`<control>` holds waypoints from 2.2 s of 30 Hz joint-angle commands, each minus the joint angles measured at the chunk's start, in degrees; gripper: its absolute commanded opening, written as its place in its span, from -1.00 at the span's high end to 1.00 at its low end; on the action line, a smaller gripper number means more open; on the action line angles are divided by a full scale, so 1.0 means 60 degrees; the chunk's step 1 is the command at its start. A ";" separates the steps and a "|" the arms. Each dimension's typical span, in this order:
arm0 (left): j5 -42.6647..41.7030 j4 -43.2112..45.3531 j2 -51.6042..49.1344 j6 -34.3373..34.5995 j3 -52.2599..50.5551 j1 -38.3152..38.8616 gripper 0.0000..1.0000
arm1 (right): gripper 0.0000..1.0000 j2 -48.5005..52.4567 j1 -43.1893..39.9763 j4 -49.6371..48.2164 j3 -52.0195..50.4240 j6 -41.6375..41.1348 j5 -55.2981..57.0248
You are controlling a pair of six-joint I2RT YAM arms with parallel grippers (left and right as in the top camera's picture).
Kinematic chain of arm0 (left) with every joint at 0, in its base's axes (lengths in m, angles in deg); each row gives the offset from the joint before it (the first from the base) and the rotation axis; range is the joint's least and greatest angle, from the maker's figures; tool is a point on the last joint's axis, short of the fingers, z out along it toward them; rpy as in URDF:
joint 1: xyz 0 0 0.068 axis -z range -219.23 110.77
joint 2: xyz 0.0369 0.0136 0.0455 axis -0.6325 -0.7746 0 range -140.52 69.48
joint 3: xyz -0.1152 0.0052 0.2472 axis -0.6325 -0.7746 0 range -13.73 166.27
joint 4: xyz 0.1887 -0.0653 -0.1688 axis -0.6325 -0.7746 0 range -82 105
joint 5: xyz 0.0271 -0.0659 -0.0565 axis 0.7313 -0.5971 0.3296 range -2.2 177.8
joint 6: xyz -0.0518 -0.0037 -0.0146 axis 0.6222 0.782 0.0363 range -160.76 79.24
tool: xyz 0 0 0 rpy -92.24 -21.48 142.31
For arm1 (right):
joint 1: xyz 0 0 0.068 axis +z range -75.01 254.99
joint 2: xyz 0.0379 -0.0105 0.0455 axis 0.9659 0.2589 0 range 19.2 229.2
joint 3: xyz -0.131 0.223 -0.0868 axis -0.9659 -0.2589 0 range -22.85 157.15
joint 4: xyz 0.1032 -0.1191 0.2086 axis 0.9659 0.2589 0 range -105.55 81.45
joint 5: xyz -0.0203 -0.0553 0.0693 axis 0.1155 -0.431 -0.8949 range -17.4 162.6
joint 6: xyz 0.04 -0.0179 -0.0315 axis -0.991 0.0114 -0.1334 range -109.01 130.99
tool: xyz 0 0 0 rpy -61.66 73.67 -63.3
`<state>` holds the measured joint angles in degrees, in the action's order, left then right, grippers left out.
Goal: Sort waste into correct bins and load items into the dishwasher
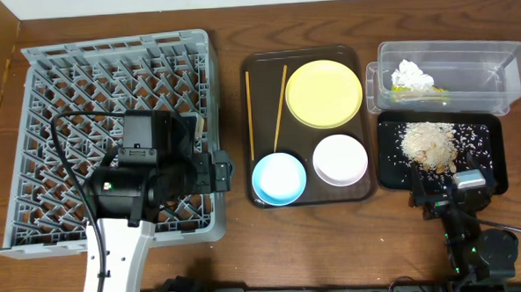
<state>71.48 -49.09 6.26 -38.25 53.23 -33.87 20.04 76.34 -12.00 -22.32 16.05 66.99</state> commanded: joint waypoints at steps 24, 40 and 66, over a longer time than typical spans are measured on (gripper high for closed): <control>-0.0015 0.0339 -0.0018 -0.0160 0.0138 0.0022 -0.96 | -0.98 -0.0080 -0.0033 0.0015 -0.0036 0.0098 -0.0044; 0.0601 0.2940 -0.1286 0.1126 0.0794 0.1745 -0.99 | -0.98 -0.0076 -0.0033 0.0015 -0.0036 0.0098 -0.0040; 0.1326 0.5264 -0.8808 0.0984 0.2448 0.2932 -0.04 | -0.99 -0.0076 -0.0033 0.0015 -0.0036 0.0098 -0.0040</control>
<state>81.67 -17.97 -43.73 -31.98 67.35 -16.42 19.93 76.34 -11.95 -22.34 16.05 66.99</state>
